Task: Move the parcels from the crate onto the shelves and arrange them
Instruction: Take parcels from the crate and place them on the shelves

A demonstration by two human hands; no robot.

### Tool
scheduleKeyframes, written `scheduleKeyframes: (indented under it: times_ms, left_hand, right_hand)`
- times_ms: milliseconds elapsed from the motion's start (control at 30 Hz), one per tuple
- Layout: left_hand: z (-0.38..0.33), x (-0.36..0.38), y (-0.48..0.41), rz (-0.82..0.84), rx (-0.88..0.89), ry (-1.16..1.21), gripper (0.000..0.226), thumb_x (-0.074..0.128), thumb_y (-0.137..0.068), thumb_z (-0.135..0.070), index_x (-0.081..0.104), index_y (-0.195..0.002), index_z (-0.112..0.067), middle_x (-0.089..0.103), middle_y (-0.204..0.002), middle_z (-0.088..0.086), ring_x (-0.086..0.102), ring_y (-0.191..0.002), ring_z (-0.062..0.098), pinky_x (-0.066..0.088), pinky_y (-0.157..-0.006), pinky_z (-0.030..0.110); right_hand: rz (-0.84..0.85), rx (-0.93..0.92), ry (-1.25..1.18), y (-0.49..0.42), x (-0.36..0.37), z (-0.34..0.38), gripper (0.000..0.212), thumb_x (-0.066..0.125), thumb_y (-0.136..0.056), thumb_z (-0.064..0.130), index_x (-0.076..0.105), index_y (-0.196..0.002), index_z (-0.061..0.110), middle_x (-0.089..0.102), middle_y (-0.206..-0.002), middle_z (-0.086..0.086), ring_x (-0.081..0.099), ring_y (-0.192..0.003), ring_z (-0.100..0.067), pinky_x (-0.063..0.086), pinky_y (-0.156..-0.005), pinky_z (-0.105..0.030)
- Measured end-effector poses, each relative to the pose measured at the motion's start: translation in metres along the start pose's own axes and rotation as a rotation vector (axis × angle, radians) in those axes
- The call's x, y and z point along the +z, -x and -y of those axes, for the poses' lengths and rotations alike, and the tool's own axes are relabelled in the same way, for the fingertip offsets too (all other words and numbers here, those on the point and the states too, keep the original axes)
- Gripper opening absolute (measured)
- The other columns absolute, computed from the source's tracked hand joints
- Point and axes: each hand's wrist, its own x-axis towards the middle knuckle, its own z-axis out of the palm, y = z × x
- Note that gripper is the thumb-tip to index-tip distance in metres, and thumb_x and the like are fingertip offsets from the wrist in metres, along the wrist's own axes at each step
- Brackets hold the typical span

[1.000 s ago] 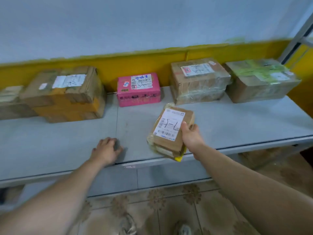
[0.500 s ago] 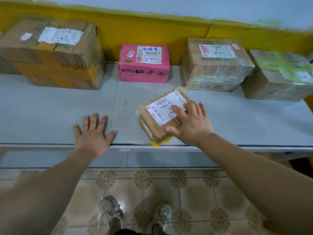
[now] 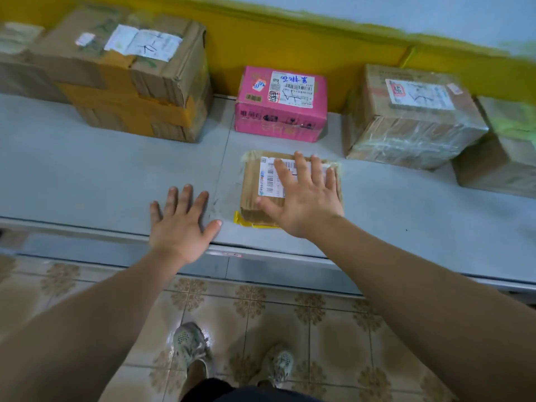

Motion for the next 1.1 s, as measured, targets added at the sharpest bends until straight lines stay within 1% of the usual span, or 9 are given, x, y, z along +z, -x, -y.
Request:
scheduleKeyframes:
  times_ms: [200, 300, 467, 600, 800, 933, 1000, 1033, 1100]
  left_hand:
    - [0.002, 0.002, 0.000, -0.002, 0.003, 0.009, 0.079, 0.019, -0.087, -0.072, -0.001, -0.154, -0.035, -0.011, -0.163, -0.001, -0.012, -0.149, 0.026, -0.001, -0.117, 0.056]
    - [0.002, 0.003, -0.001, -0.011, 0.006, 0.002, 0.079, 0.020, -0.087, -0.073, 0.000, -0.154, -0.035, -0.010, -0.163, -0.001, -0.012, -0.149, 0.026, 0.000, -0.117, 0.056]
    - [0.003, 0.004, -0.001, -0.022, 0.016, 0.000, 0.078, 0.021, -0.089, -0.070, 0.001, -0.154, -0.033, -0.009, -0.163, 0.001, -0.011, -0.149, 0.028, 0.000, -0.117, 0.056]
    - [0.001, 0.002, 0.001, -0.022, 0.009, 0.000, 0.074, 0.021, -0.090, -0.064, 0.001, -0.155, -0.032, -0.008, -0.163, 0.001, -0.011, -0.149, 0.027, 0.001, -0.118, 0.055]
    - [0.001, -0.001, 0.002, -0.018, 0.009, 0.019, 0.072, 0.022, -0.091, -0.061, 0.002, -0.154, -0.032, -0.007, -0.163, 0.002, -0.011, -0.149, 0.027, 0.001, -0.117, 0.056]
    - [0.002, -0.005, 0.002, 0.025, 0.027, 0.069, 0.071, 0.025, -0.093, -0.061, 0.002, -0.154, -0.034, -0.010, -0.163, 0.001, -0.014, -0.149, 0.027, -0.003, -0.116, 0.058]
    - [0.007, -0.012, -0.001, 0.081, 0.043, 0.143, 0.071, 0.033, -0.093, -0.060, 0.006, -0.154, -0.035, -0.008, -0.163, -0.001, -0.013, -0.149, 0.025, -0.004, -0.116, 0.057]
    - [0.013, -0.017, -0.003, 0.110, 0.063, 0.174, 0.071, 0.039, -0.092, -0.059, 0.013, -0.153, -0.034, -0.003, -0.164, 0.000, -0.007, -0.150, 0.025, -0.001, -0.116, 0.056]
    - [0.029, -0.031, 0.001, 0.140, 0.114, 0.240, 0.067, 0.048, -0.089, -0.057, 0.033, -0.147, -0.027, 0.018, -0.160, 0.004, 0.012, -0.147, 0.024, 0.013, -0.117, 0.051]
  right_hand:
    - [0.001, 0.019, -0.015, -0.010, -0.002, 0.018, 0.088, 0.015, -0.088, 0.080, -0.004, -0.158, 0.031, -0.014, -0.166, -0.009, -0.020, -0.149, -0.037, -0.011, -0.118, -0.060]
    - [0.005, 0.020, -0.006, -0.010, 0.000, 0.019, 0.088, 0.014, -0.088, 0.080, -0.005, -0.158, 0.031, -0.015, -0.165, -0.009, -0.021, -0.149, -0.038, -0.011, -0.118, -0.061]
    - [0.012, -0.052, 0.017, 0.000, 0.003, 0.017, 0.093, 0.016, -0.084, 0.084, -0.009, -0.158, 0.032, -0.022, -0.164, -0.009, -0.025, -0.149, -0.034, -0.013, -0.119, -0.055]
    - [0.013, -0.085, 0.020, 0.006, 0.007, 0.021, 0.093, 0.017, -0.085, 0.084, -0.009, -0.157, 0.033, -0.022, -0.164, -0.008, -0.024, -0.149, -0.031, -0.012, -0.121, -0.052]
    - [-0.008, 0.026, -0.070, -0.001, 0.005, 0.039, 0.081, 0.017, -0.091, 0.077, -0.002, -0.158, 0.035, -0.015, -0.166, -0.004, -0.020, -0.150, -0.030, -0.011, -0.121, -0.053]
    - [-0.040, 0.115, -0.094, -0.002, 0.008, 0.056, 0.080, 0.015, -0.093, 0.075, 0.000, -0.159, 0.034, -0.012, -0.166, -0.005, -0.018, -0.151, -0.031, -0.011, -0.120, -0.054]
    - [-0.047, 0.131, -0.092, 0.000, 0.006, 0.060, 0.079, 0.015, -0.093, 0.075, 0.002, -0.159, 0.033, -0.010, -0.167, -0.006, -0.016, -0.151, -0.031, -0.009, -0.120, -0.053]
    - [-0.046, 0.133, -0.092, 0.001, 0.003, 0.061, 0.079, 0.015, -0.093, 0.075, 0.003, -0.159, 0.033, -0.009, -0.167, -0.006, -0.015, -0.151, -0.032, -0.009, -0.120, -0.053]
    - [-0.029, 0.144, -0.093, 0.004, -0.003, 0.062, 0.079, 0.018, -0.093, 0.075, 0.005, -0.159, 0.033, -0.007, -0.167, -0.005, -0.013, -0.152, -0.032, -0.007, -0.120, -0.053]
